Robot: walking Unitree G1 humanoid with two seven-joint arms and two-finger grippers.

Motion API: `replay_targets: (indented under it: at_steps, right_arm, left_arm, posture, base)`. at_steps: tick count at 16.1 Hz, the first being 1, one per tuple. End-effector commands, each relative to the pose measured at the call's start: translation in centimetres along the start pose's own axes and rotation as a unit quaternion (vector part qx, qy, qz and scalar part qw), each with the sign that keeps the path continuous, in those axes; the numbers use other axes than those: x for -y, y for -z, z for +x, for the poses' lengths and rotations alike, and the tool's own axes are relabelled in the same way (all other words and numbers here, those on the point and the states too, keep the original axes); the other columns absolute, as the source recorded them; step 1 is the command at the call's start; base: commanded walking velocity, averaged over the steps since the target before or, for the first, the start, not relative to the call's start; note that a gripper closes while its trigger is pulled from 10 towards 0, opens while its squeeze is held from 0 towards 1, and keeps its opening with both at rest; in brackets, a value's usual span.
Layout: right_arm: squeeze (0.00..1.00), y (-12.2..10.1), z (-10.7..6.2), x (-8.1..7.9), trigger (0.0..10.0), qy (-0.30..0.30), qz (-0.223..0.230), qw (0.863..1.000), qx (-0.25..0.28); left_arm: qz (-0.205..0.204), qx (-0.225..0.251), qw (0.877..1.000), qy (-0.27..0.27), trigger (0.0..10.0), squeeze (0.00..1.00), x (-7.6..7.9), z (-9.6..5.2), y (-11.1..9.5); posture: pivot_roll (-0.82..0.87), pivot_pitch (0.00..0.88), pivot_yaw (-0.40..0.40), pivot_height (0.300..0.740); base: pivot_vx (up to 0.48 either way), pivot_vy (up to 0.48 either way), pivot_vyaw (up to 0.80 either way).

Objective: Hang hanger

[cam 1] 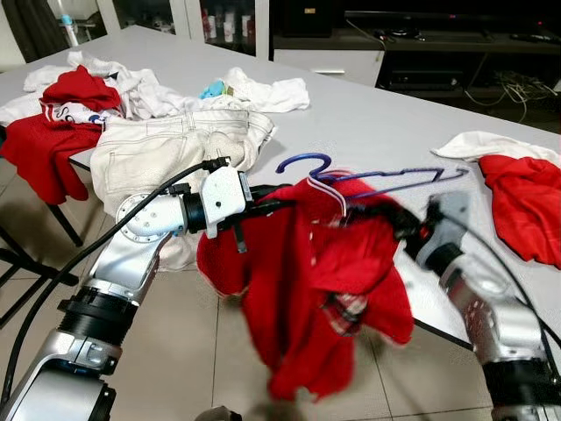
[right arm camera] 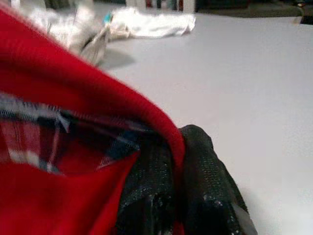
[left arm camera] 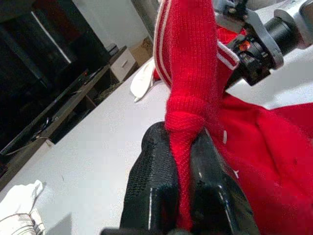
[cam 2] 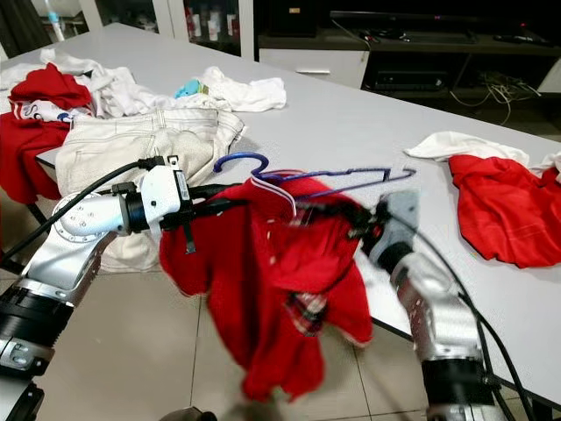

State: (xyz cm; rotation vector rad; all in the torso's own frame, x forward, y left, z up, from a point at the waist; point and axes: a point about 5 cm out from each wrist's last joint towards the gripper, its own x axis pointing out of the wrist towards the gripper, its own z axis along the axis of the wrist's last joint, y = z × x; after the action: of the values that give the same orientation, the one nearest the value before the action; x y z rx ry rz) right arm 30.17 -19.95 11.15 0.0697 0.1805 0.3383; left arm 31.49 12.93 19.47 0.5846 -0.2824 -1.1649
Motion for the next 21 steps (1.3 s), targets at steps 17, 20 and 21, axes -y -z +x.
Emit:
replay_targets:
  at_steps: [17,20,21]
  right_arm:
    - [0.0,-2.7,-2.9,-0.6,10.0,0.034,0.028,0.996,0.078]
    - [0.0,-2.7,-2.9,-0.9,10.0,0.026,0.013,0.997,0.071]
    - [0.0,-2.1,-2.8,-1.2,10.0,0.023,-0.012,0.998,0.048]
  left_arm:
    - [-0.178,0.073,0.963,-0.191,10.0,0.0,0.3,-2.9,0.3]
    - [-0.19,0.06,0.96,-0.197,10.0,0.0,0.9,-3.1,0.7]
    - [-0.193,0.055,0.96,-0.197,10.0,0.0,1.6,-3.0,0.8]
  posture:
    - [-0.06,0.0,-0.005,0.74]
    - [-0.05,0.0,-0.008,0.74]
    - [-0.06,0.0,-0.006,0.74]
  base:
    - [0.0,0.0,0.0]
    - [0.0,0.0,0.0]
    - [0.0,0.0,0.0]
